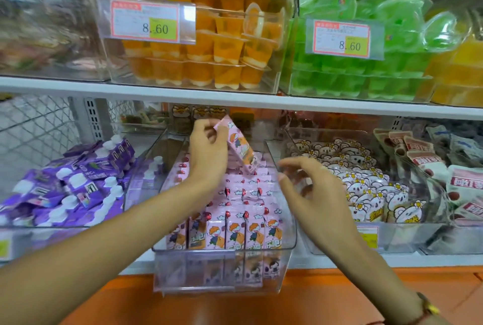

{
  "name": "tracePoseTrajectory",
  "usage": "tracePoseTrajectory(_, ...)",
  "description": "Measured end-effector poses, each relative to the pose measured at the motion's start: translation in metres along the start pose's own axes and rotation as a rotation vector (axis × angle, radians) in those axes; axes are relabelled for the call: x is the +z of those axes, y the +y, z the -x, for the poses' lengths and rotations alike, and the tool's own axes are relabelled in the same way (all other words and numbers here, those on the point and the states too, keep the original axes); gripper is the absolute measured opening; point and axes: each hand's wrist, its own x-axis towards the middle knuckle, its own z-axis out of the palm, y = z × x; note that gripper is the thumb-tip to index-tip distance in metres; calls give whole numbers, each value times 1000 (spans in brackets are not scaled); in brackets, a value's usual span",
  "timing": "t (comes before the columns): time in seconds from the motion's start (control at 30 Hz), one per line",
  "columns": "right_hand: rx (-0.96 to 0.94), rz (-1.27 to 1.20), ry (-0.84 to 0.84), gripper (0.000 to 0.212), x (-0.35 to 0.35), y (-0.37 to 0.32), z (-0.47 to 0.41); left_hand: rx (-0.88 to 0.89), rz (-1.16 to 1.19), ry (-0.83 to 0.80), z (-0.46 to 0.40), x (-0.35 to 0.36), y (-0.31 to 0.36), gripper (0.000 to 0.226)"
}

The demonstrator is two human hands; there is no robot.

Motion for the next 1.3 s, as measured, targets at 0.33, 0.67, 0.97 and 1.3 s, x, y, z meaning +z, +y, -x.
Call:
tracePoseTrajectory(0.33,170,-410,-406,25,38,-46,6,-92,186,-77,64,-55,11,17)
tracePoseTrajectory(0.67,588,-862,-350,29,49,-41,1,130,-290,-339,76,-60,-9,39)
tracePoseTrajectory(0.97,451,-757,-180,22,46,-38,0,167,-236,-358,70,-61,-17,35)
tracePoseTrajectory(1.3,241,-664,-154,16,38,-37,3,137,-231,-271,71,-53,-8,33)
